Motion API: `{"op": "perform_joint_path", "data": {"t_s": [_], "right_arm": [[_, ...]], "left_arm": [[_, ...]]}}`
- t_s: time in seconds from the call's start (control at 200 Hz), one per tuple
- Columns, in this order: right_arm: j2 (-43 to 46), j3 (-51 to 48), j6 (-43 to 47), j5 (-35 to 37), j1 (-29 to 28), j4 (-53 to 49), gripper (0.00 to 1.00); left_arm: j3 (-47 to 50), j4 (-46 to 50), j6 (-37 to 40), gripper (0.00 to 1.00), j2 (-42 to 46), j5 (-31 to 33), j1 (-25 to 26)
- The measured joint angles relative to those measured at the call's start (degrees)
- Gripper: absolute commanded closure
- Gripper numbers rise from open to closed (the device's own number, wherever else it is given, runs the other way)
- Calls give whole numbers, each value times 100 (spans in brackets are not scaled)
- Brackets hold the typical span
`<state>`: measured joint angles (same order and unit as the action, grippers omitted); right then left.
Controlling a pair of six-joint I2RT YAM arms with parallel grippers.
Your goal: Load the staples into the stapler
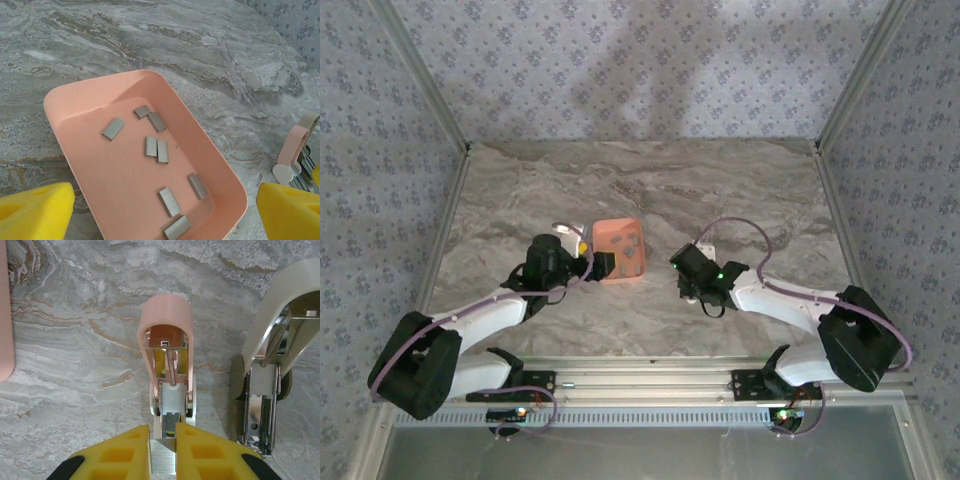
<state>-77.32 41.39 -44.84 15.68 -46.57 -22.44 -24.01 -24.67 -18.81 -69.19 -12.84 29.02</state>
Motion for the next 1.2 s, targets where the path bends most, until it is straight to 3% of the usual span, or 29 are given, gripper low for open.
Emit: {"op": "perform_joint_path", "data": {"t_s": [1.199], "right_arm": [[-68,-138,9,59,-83,-9,84]], "left_arm": [[-125,2,35,6,-144,0,4]]}}
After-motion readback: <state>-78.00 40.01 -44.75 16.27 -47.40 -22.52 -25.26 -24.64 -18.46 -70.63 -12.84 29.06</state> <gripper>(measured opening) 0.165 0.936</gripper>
